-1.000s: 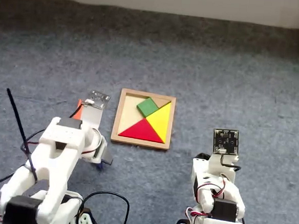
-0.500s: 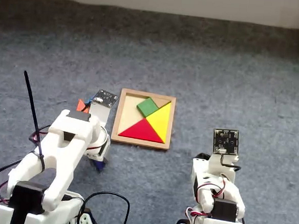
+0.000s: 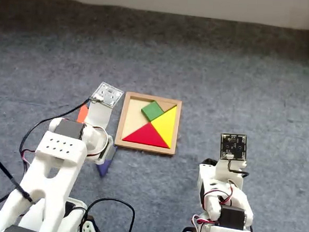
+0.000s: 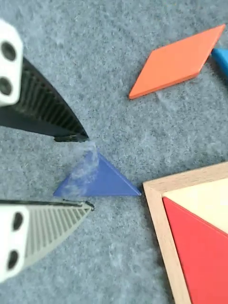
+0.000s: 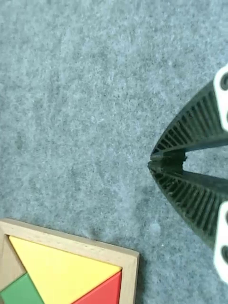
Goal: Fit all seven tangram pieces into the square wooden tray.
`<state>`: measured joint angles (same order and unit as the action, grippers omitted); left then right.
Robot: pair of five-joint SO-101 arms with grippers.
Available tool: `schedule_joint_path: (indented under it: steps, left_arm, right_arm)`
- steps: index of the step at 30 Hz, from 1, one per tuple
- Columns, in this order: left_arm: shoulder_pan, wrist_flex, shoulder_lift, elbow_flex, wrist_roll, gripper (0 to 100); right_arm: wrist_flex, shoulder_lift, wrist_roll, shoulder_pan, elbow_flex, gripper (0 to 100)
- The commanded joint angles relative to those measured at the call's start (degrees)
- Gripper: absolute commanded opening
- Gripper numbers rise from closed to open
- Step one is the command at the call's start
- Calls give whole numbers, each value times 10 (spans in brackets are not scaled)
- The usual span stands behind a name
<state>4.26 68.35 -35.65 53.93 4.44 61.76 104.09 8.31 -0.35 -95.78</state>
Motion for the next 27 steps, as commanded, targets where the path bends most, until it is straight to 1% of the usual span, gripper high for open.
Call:
schedule_joint_path:
  steps: [1,4,6,8,9,12,15,18,21,27]
  left_arm:
    - [13,4,-5,-24,4,204]
    - [9,3,22,-24,4,223]
    - [9,3,42,-22,3,283]
    - [3,3,66,-21,1,321]
    - [-5,-1,80,-22,1,322]
    - [-37,-55,131,-21,4,319]
    - [-47,-92,198,-28,4,319]
    - [-40,-73,240,-61,4,319]
    - [-27,-67,257,-69,4,318]
    - [14,-67,263,-67,14,229]
  right_arm:
    - [2,2,-3,8,-60,11]
    - [2,2,-3,8,-60,11]
    - [2,2,-3,8,-60,11]
    - [2,2,-3,8,-60,11]
    - [2,2,-3,8,-60,11]
    - [2,2,-3,8,-60,11]
    - [2,2,-3,8,-60,11]
    - [2,2,-3,8,-60,11]
    - [2,2,-3,8,-60,11]
    - [2,2,-3,8,-60,11]
